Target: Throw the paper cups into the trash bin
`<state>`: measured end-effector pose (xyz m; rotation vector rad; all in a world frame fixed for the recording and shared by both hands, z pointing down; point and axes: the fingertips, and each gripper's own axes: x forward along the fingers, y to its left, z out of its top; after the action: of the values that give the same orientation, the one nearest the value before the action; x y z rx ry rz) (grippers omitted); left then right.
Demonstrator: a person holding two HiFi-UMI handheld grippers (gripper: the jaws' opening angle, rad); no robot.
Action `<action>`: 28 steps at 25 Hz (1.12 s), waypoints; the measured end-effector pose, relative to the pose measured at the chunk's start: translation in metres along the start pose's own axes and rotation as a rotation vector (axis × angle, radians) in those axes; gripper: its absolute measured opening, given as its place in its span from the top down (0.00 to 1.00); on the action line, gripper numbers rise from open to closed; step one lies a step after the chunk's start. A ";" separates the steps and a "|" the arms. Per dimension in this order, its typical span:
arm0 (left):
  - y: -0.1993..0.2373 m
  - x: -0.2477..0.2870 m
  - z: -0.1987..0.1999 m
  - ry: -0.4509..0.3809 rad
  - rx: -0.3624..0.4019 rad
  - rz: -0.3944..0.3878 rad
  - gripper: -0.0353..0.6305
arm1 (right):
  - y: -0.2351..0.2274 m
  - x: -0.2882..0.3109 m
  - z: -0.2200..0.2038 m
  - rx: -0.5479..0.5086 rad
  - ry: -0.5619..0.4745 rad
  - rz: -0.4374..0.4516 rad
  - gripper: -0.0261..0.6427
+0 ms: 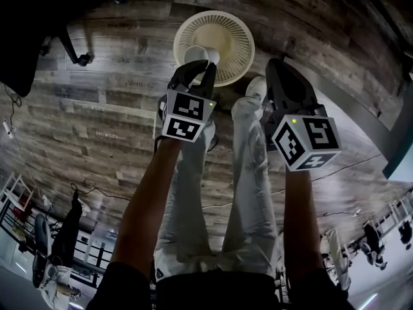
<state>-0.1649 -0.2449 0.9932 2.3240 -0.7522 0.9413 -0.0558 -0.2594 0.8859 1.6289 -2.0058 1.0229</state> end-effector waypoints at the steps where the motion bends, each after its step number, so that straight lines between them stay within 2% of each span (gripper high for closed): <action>1: 0.002 0.004 -0.003 0.004 -0.005 0.005 0.90 | 0.000 0.001 -0.003 0.001 0.007 0.002 0.96; 8: 0.011 0.026 -0.026 0.071 -0.031 -0.007 0.90 | 0.008 0.004 -0.008 0.018 0.029 0.038 0.96; 13: 0.017 0.028 -0.030 0.072 -0.043 -0.007 0.79 | 0.009 0.009 -0.011 0.017 0.038 0.046 0.95; 17: 0.011 0.016 -0.027 0.027 -0.058 -0.046 0.81 | 0.011 0.009 -0.017 0.007 0.050 0.052 0.95; 18: 0.010 0.012 -0.024 0.014 -0.060 -0.050 0.84 | 0.012 0.008 -0.016 0.003 0.051 0.052 0.95; 23: 0.006 -0.022 -0.001 -0.042 -0.052 -0.035 0.93 | 0.020 -0.007 0.002 -0.032 0.039 0.060 0.95; 28: 0.000 -0.061 0.032 -0.106 -0.035 -0.029 0.93 | 0.030 -0.024 0.022 -0.061 0.026 0.071 0.95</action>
<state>-0.1871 -0.2471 0.9282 2.3628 -0.7687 0.7915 -0.0743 -0.2569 0.8456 1.5149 -2.0707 0.9921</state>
